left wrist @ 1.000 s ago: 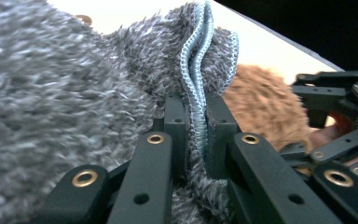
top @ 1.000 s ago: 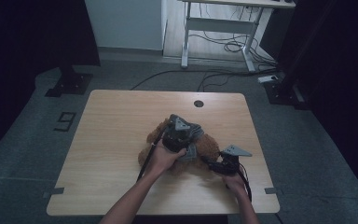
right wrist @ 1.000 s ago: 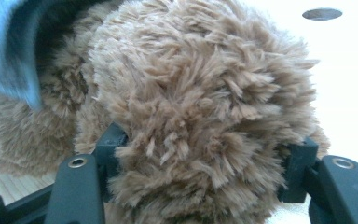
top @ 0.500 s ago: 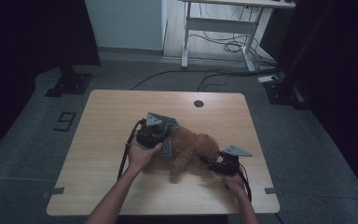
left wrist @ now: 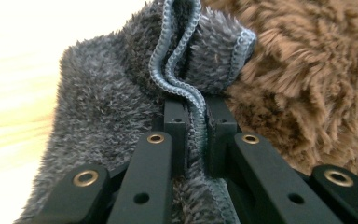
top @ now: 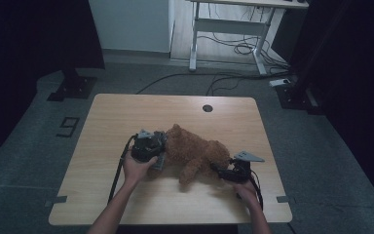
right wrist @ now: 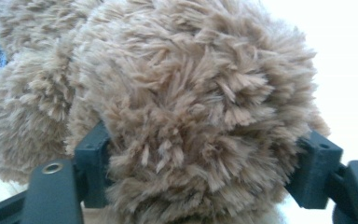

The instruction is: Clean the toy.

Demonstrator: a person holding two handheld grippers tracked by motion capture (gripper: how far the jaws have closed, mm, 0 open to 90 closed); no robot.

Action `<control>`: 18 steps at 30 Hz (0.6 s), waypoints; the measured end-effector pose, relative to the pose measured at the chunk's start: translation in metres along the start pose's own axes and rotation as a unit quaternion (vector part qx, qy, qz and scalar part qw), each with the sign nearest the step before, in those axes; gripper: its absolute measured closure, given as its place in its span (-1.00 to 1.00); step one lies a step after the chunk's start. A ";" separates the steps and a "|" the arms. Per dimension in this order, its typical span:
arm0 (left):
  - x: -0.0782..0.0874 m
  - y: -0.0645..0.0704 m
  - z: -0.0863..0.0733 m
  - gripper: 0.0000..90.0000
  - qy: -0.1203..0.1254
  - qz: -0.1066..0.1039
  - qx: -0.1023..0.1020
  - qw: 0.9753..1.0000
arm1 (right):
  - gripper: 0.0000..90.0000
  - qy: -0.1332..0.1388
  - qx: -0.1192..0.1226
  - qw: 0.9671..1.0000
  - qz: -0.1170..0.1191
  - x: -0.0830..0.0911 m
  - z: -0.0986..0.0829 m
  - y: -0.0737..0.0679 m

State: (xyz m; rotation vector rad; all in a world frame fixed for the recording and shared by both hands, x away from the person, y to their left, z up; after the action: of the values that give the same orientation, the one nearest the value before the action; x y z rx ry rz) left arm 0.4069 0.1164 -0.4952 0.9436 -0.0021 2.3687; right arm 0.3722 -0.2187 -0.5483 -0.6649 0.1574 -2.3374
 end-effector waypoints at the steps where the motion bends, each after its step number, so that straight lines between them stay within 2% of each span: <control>1: 0.000 0.000 -0.001 0.81 0.000 -0.007 0.005 1.000 | -0.48 -0.002 -0.005 1.000 0.000 0.000 0.000 0.000; 2: 0.000 0.000 -0.001 0.81 0.000 -0.007 0.005 1.000 | -0.51 -0.007 -0.012 1.000 0.002 0.000 -0.001 0.001; 3: 0.001 0.000 -0.001 0.81 -0.002 -0.017 0.008 1.000 | -0.52 -0.013 -0.019 1.000 0.004 -0.001 -0.001 0.001; 7: 0.001 0.003 -0.002 0.81 0.003 -0.031 0.007 0.999 | -0.46 -0.023 -0.022 0.999 0.009 -0.002 -0.001 0.001; 9: 0.000 0.005 -0.002 0.82 0.005 -0.028 0.004 1.000 | -0.32 -0.026 -0.012 0.999 0.014 -0.001 -0.001 0.000; 12: 0.000 0.006 0.001 0.83 0.008 -0.013 -0.009 1.000 | -0.18 -0.013 0.013 1.000 0.013 -0.002 0.002 -0.006; 14: 0.000 0.002 0.005 0.83 0.009 -0.006 -0.010 1.000 | -0.16 -0.005 0.038 0.999 0.007 -0.005 0.006 -0.010; 16: 0.000 -0.002 0.009 0.83 0.010 -0.005 -0.008 1.000 | -0.16 -0.001 0.046 0.999 0.004 -0.007 0.007 -0.011; 17: 0.001 -0.011 0.015 0.83 0.016 -0.005 0.002 1.000 | -0.16 0.012 0.065 0.998 -0.006 -0.017 0.011 -0.011; 18: 0.001 -0.011 0.015 0.83 0.016 -0.005 0.002 1.000 | -0.18 0.017 0.068 0.998 -0.007 -0.021 0.011 -0.010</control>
State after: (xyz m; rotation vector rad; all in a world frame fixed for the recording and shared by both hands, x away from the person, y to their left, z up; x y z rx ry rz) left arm 0.4215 0.1232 -0.4859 0.9065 0.0188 2.3748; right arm 0.3850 -0.1962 -0.5444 -0.5614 0.0078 -2.3496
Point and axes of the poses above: each handheld gripper's, and its own axes: x roughly backward along the jaws, z roughly out of its top, y roughly to its right, the point moved 2 cm from there along -x, roughly forward along the jaws, and after that the axes turned 2 degrees about z, right-handed, at the moved point
